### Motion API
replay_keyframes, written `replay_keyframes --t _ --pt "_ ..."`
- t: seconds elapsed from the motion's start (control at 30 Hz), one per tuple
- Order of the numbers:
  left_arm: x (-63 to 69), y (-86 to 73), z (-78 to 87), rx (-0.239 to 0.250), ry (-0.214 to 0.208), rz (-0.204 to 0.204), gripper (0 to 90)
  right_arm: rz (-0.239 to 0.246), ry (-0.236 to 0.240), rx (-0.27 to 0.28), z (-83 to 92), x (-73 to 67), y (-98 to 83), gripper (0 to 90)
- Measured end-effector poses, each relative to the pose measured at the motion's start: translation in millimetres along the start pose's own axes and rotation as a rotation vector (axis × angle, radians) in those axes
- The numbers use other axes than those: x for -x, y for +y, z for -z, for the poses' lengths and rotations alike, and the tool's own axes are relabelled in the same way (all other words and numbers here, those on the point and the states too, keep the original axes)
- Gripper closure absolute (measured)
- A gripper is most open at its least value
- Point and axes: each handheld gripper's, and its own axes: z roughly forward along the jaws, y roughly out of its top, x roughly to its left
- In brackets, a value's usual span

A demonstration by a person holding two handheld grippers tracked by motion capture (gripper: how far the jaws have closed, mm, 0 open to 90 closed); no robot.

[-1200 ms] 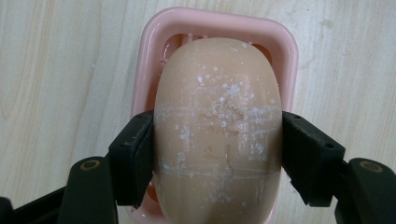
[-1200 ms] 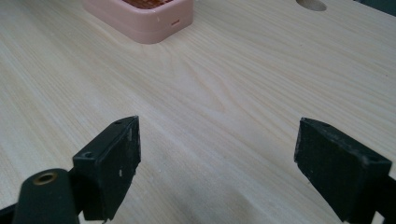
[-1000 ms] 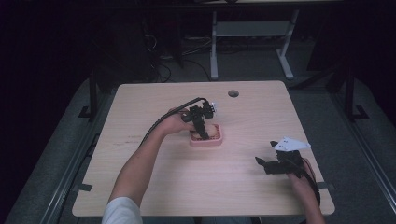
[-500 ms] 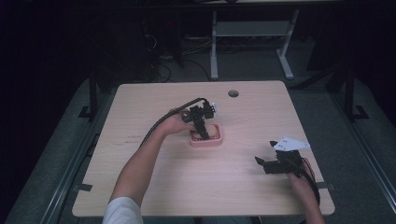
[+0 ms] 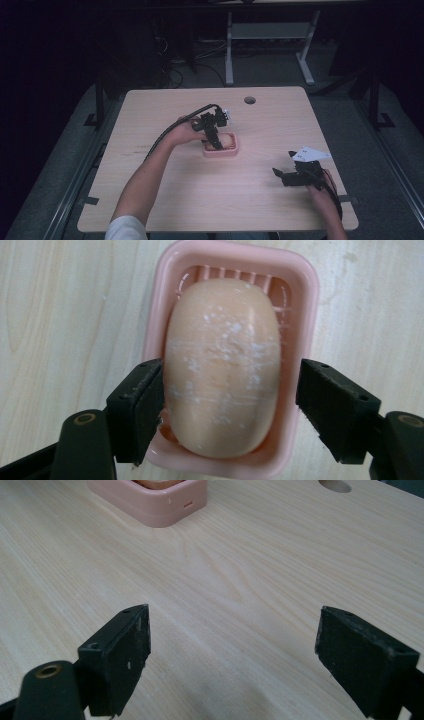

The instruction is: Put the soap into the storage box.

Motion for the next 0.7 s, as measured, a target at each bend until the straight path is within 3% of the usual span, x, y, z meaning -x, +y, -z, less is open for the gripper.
replay_keyframes --t 0.1,0.7 --pt "3.0 -2.5 4.3 0.002 0.008 -0.011 26.9 -0.003 0.003 -0.007 -0.9 -0.6 0.0 13.9" --pt "26.4 -34.5 26.8 0.067 0.032 0.019 24.5 0.004 -0.009 -0.015 -2.3 -0.4 0.2 13.9"
